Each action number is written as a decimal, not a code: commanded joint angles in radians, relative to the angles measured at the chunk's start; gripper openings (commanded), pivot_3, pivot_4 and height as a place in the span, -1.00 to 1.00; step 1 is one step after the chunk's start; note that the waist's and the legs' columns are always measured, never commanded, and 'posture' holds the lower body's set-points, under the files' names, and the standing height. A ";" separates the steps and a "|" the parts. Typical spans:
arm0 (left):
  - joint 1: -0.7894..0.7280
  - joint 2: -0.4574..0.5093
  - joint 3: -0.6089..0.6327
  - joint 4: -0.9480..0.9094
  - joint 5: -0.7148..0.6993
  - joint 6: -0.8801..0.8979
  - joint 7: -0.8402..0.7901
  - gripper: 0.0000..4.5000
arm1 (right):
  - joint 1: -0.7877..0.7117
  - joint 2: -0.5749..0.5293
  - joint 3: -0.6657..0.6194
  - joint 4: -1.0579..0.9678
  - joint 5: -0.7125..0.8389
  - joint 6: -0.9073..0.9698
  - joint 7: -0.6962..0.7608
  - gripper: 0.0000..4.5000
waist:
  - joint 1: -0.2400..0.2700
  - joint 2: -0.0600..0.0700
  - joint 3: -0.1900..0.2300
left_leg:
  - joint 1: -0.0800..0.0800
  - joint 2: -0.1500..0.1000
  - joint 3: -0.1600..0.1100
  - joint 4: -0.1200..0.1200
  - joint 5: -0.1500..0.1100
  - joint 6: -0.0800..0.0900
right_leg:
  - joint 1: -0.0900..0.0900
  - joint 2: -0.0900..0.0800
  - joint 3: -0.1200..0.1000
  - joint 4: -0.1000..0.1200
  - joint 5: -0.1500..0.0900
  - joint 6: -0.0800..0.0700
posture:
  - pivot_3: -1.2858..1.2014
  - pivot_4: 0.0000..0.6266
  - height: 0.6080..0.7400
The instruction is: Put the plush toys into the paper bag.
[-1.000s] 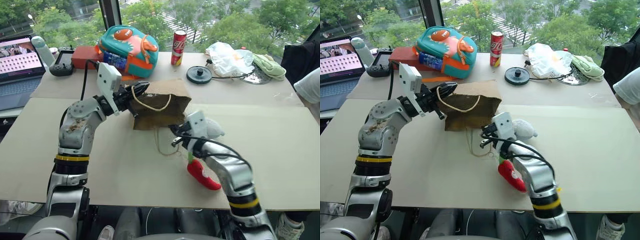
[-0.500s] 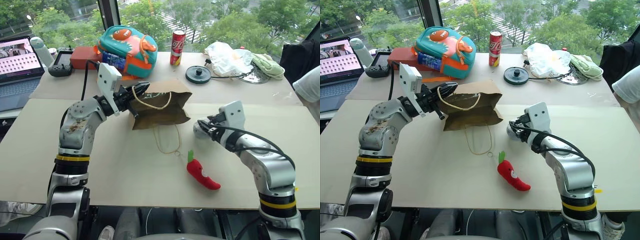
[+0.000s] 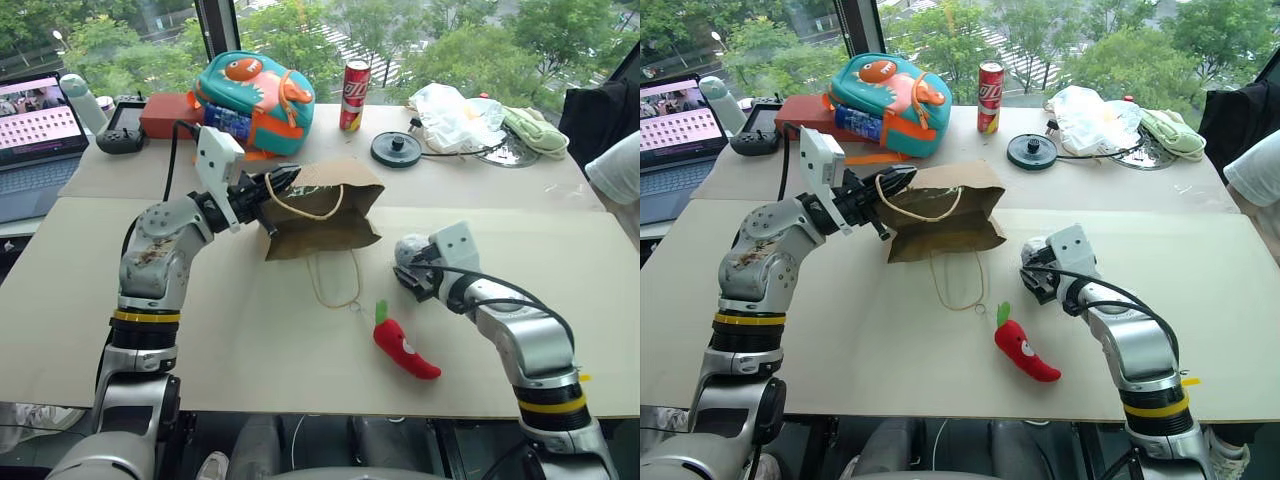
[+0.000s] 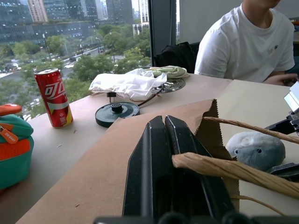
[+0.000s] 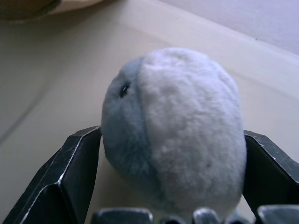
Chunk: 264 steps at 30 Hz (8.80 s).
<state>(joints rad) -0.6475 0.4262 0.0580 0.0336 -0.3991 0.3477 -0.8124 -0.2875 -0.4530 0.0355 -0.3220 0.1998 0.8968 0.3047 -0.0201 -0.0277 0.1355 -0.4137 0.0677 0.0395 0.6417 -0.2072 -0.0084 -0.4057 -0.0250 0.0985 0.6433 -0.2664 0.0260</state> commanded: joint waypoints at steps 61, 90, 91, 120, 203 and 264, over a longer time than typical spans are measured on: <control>-0.015 -0.022 -0.006 -0.015 -0.015 -0.034 -0.011 -1.00 | -0.507 0.652 -0.257 0.371 0.299 -0.036 -0.429 0.98 | -0.026 0.002 0.001 | -0.003 0.000 -0.002 -0.003 0.000 0.000 | -0.003 0.000 -0.001 0.002 0.000 0.000 | 0.03 -0.52 0.89; -0.002 -0.032 -0.008 -0.012 -0.025 -0.038 -0.007 -1.00 | 0.133 -0.325 -0.161 -0.420 0.573 0.258 0.231 0.98 | -0.011 0.003 0.002 | -0.006 -0.002 -0.004 -0.002 -0.001 0.002 | -0.002 0.000 0.000 -0.004 -0.001 0.001 | 0.03 -0.52 0.89; -0.001 -0.032 -0.009 -0.013 -0.025 -0.038 -0.008 -1.00 | 0.154 -0.324 -0.165 -0.439 0.578 0.256 0.230 0.98 | -0.012 0.003 0.002 | -0.005 -0.002 -0.005 -0.001 -0.001 0.002 | -0.001 0.000 0.000 -0.003 -0.001 0.001 | 0.03 -0.52 0.89; -0.013 -0.040 -0.006 0.006 -0.023 -0.036 -0.002 -1.00 | 0.325 -0.360 -0.021 -0.540 0.476 0.265 0.130 -0.82 | 0.004 0.003 0.002 | -0.002 -0.003 -0.005 0.000 0.000 0.001 | 0.002 0.000 0.000 -0.003 -0.003 0.005 | 0.03 -0.52 0.89; -0.024 -0.063 -0.029 0.005 -0.025 -0.021 -0.007 -1.00 | -0.137 0.247 0.149 -0.093 0.251 0.325 -0.166 0.99 | -0.022 0.004 0.002 | -0.007 -0.003 -0.007 -0.001 0.000 0.001 | -0.002 0.000 -0.001 -0.001 -0.001 0.001 | 0.03 -0.52 0.89; 0.051 -0.191 0.188 -0.139 -0.588 0.587 0.342 -1.00 | -0.346 -0.107 -0.024 -0.395 0.408 0.338 0.092 -0.98 | -0.019 0.005 0.002 | -0.005 -0.004 -0.010 0.000 0.001 0.000 | 0.001 0.000 -0.001 -0.002 -0.001 0.001 | 0.03 -0.52 0.89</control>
<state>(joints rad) -0.5721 0.2321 0.2350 -0.0648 -0.9466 0.9277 -0.4555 -0.5905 -0.5761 0.0045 -0.7142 0.6237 1.2759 0.4190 -0.0388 -0.0231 0.1376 -0.4188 0.0638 0.0293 0.6413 -0.2062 -0.0085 -0.4052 -0.0247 0.0978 0.6418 -0.2677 0.0275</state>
